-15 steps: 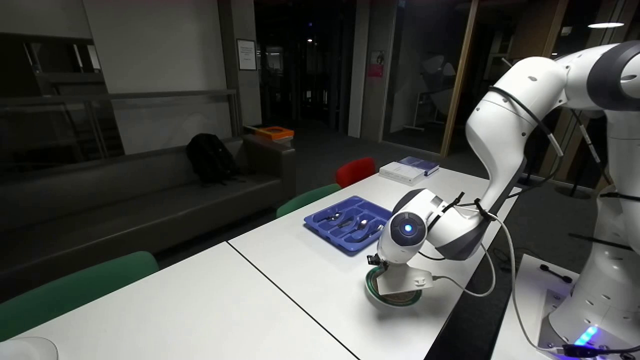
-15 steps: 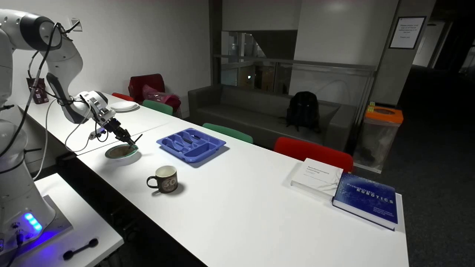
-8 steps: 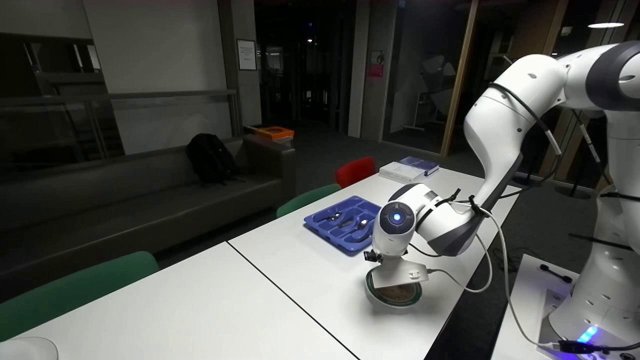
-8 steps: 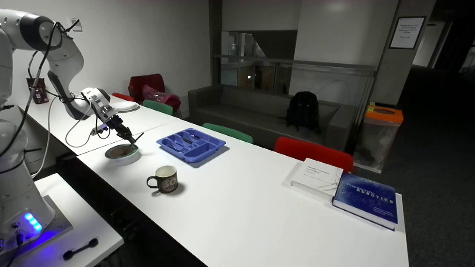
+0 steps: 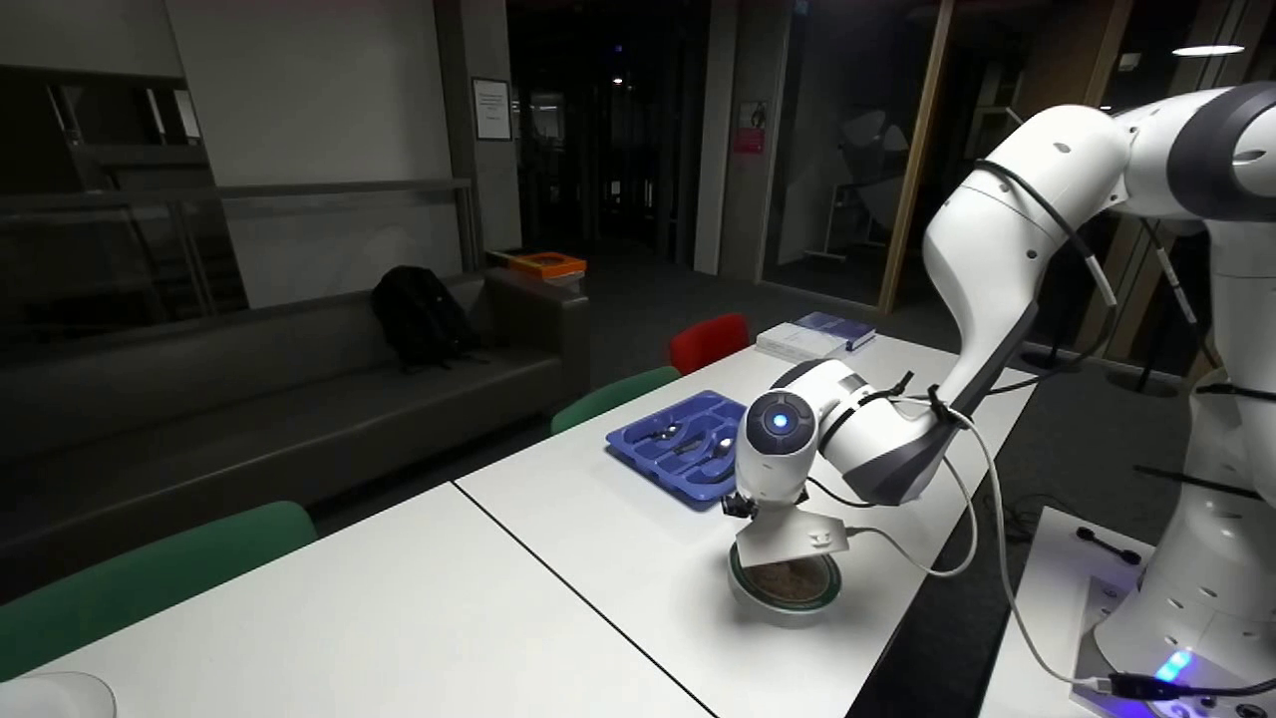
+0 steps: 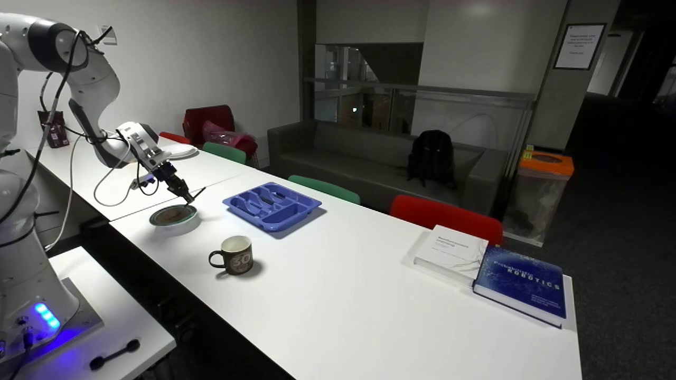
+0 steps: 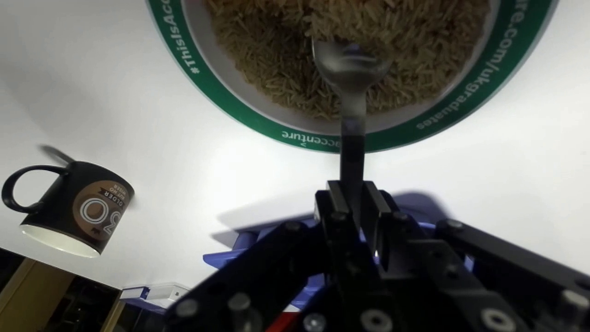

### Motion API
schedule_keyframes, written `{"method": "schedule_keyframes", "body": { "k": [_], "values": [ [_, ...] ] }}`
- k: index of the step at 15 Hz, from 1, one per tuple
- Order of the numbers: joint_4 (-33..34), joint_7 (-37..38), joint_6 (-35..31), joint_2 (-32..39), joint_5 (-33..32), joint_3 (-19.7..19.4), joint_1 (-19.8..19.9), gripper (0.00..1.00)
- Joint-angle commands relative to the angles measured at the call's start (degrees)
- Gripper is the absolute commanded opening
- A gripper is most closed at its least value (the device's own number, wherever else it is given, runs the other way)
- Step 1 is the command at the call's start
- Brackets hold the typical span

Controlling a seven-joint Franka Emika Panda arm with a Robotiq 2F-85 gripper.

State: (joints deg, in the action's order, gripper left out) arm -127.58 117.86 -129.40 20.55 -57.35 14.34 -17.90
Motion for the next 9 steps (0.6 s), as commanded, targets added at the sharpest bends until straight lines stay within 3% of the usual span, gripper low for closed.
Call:
{"method": "schedule_keyframes", "body": {
  "k": [1, 9],
  "values": [
    [-0.63, -4.94, 0.15, -1.75, 3.78, -0.35, 0.24, 0.03],
    [-0.8, -9.63, -0.5, -2.08, 7.14, -1.22, 0.08, 0.03]
  ]
}}
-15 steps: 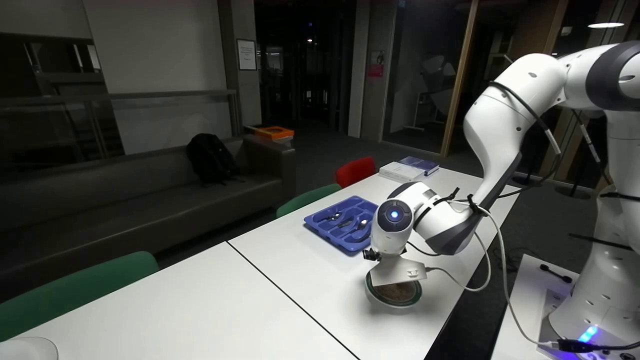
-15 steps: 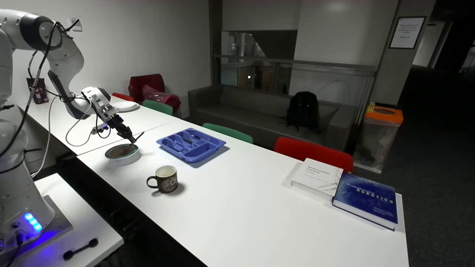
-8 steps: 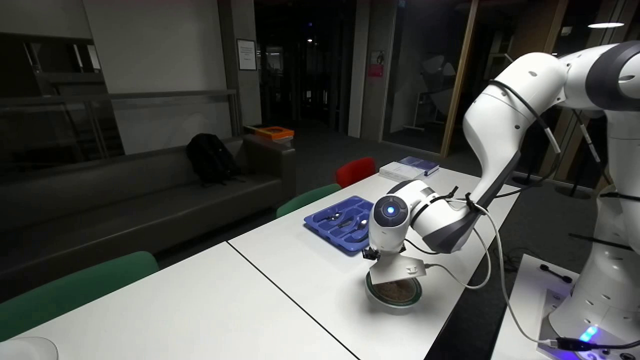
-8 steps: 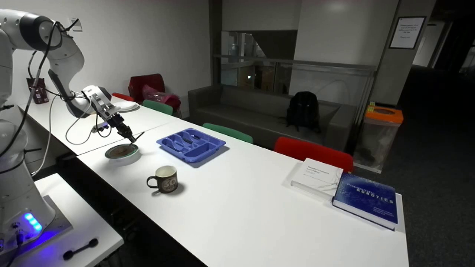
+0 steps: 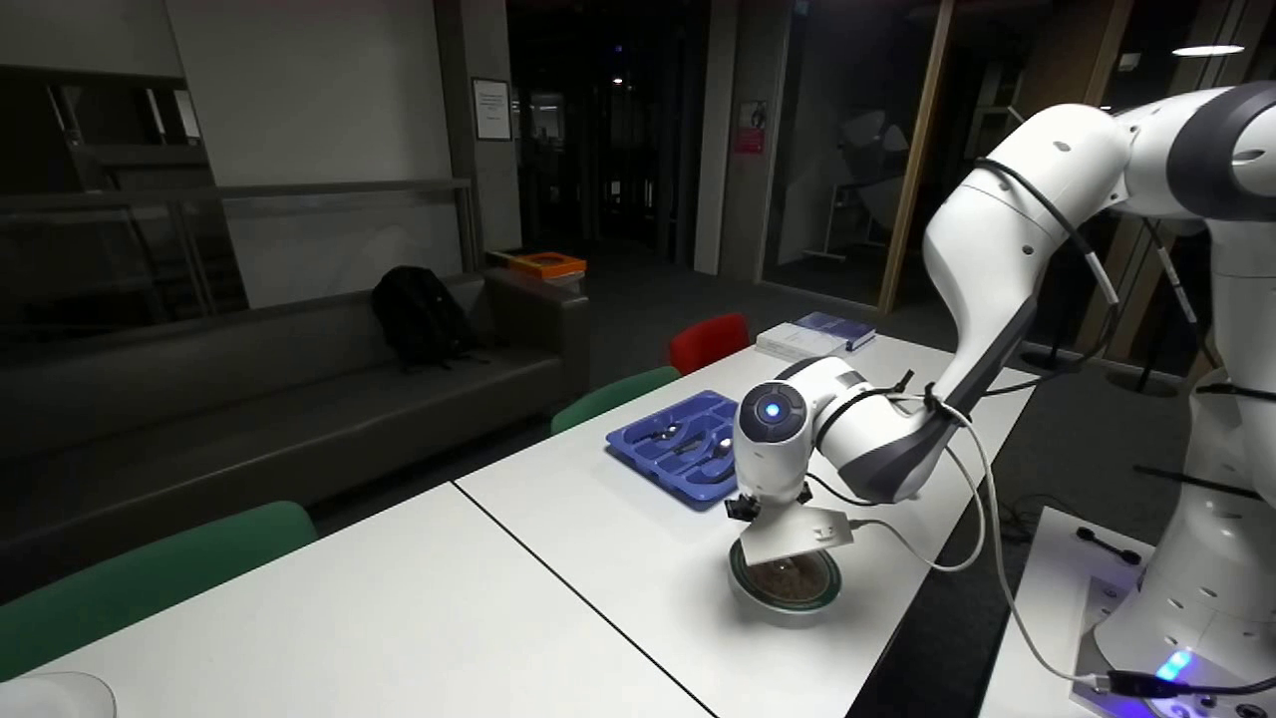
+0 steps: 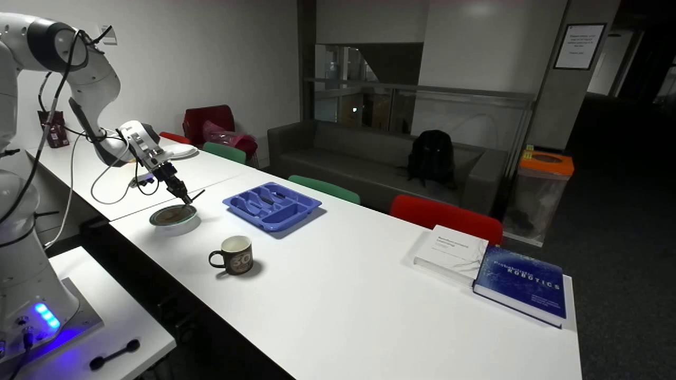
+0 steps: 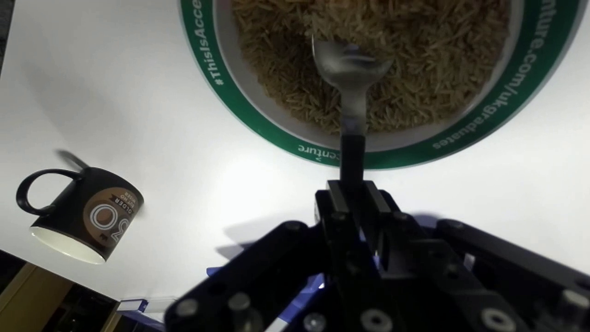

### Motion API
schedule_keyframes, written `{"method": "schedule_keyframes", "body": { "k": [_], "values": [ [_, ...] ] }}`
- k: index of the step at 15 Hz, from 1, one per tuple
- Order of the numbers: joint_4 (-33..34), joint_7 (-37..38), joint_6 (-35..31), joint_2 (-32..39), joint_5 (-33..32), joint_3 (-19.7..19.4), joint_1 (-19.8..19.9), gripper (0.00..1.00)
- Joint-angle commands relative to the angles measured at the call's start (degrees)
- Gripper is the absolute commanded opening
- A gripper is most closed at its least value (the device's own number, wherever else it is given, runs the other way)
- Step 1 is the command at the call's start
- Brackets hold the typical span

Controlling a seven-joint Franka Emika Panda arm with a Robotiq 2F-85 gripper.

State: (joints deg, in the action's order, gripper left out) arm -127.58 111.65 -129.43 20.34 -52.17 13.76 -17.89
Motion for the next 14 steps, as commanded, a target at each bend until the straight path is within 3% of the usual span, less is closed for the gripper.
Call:
{"method": "schedule_keyframes", "body": {
  "k": [1, 14],
  "values": [
    [-0.82, -3.82, -0.71, -1.91, 1.98, -0.75, 0.13, 0.03],
    [-1.32, -9.82, -7.72, -2.36, 5.52, -2.73, 1.3, 0.03]
  ]
}}
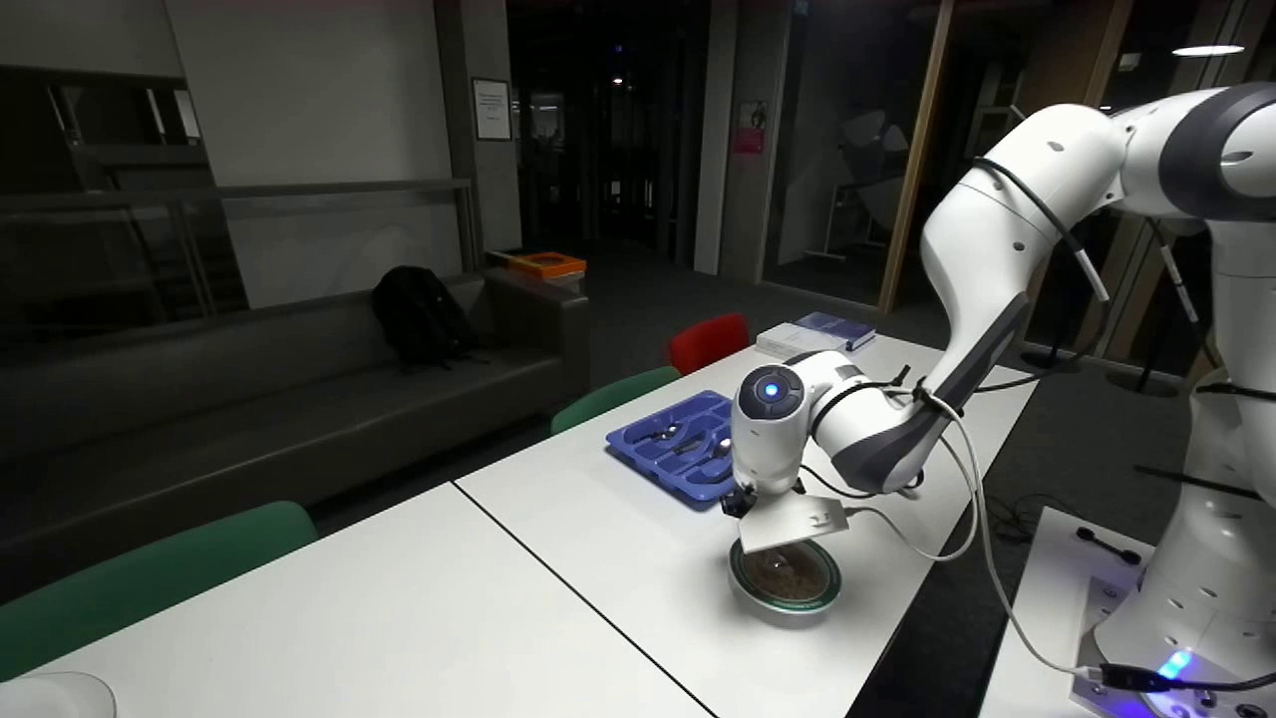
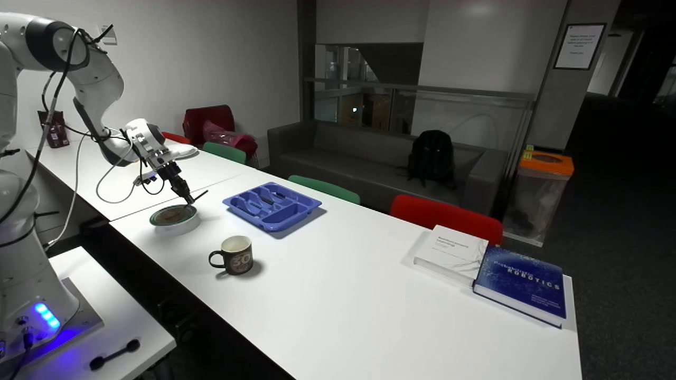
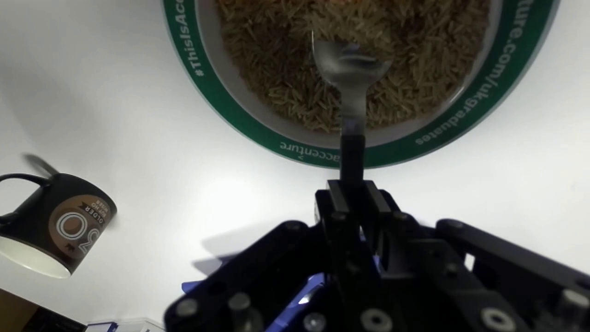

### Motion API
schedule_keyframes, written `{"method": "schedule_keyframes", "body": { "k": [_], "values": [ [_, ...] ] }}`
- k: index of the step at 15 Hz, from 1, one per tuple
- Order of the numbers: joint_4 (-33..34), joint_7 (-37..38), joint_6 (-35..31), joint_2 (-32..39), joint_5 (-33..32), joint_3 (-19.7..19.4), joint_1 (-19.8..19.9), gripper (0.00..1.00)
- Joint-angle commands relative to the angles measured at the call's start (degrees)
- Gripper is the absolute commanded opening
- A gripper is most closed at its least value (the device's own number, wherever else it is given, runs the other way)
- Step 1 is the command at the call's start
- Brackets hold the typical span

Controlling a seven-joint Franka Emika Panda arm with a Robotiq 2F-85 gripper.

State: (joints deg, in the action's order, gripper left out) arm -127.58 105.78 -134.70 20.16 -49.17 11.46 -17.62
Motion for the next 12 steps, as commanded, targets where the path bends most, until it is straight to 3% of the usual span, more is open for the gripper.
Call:
{"method": "schedule_keyframes", "body": {
  "k": [1, 12],
  "values": [
    [-1.35, -4.64, -2.95, -2.24, 3.13, -0.62, 1.11, 0.03],
    [-1.92, -11.69, -6.67, -3.26, 8.75, -2.68, 1.88, 0.03]
  ]
}}
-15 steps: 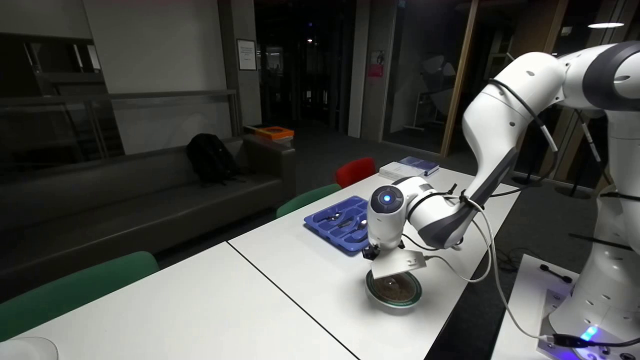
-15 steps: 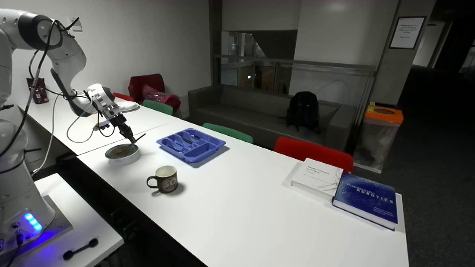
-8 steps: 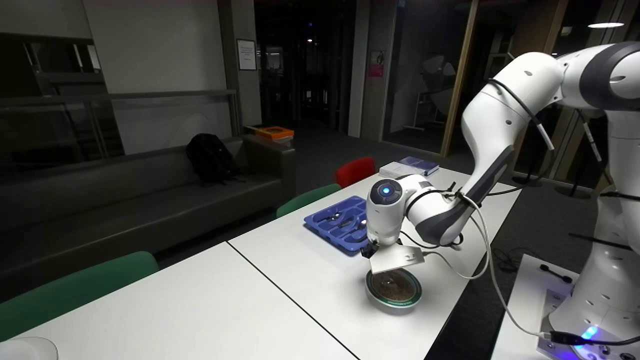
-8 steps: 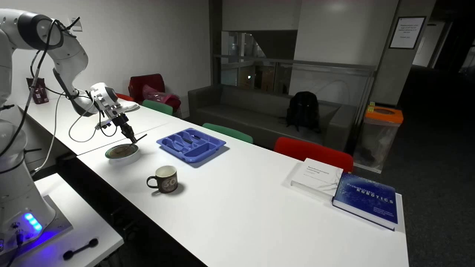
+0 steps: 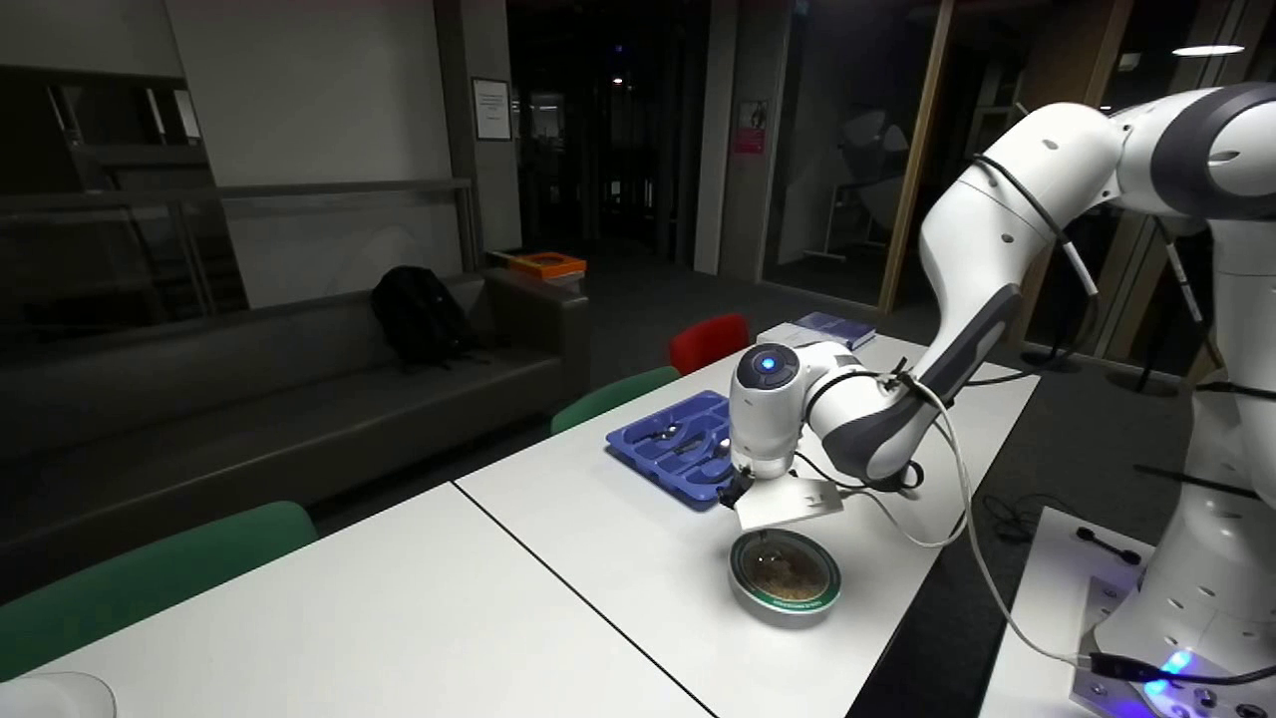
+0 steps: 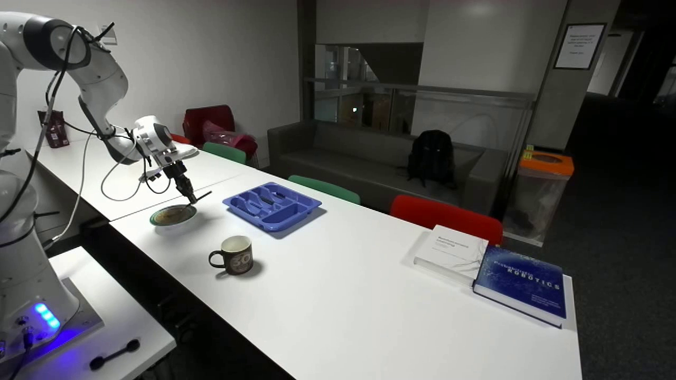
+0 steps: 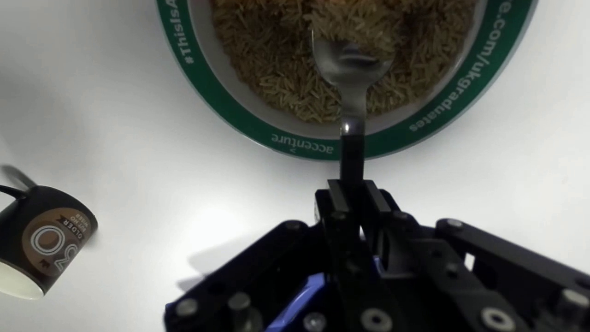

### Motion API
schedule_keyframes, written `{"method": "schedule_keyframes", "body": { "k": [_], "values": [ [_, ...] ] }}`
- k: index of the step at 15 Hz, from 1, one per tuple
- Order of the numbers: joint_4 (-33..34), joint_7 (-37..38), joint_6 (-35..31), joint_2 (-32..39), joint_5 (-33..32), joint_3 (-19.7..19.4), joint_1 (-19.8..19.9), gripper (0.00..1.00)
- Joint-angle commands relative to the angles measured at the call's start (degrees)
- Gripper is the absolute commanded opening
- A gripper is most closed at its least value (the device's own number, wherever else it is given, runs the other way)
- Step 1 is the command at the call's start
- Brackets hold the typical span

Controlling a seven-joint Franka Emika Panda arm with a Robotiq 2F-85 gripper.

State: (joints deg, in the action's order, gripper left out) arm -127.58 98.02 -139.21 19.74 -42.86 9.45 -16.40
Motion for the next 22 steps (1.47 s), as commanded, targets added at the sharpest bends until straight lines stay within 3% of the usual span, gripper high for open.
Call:
{"method": "schedule_keyframes", "body": {
  "k": [1, 22],
  "values": [
    [-1.99, -4.51, -2.59, -2.96, 2.94, -0.91, 0.66, 0.03],
    [-6.9, -9.31, -4.56, -9.93, 8.95, -0.93, -0.24, 0.03]
  ]
}}
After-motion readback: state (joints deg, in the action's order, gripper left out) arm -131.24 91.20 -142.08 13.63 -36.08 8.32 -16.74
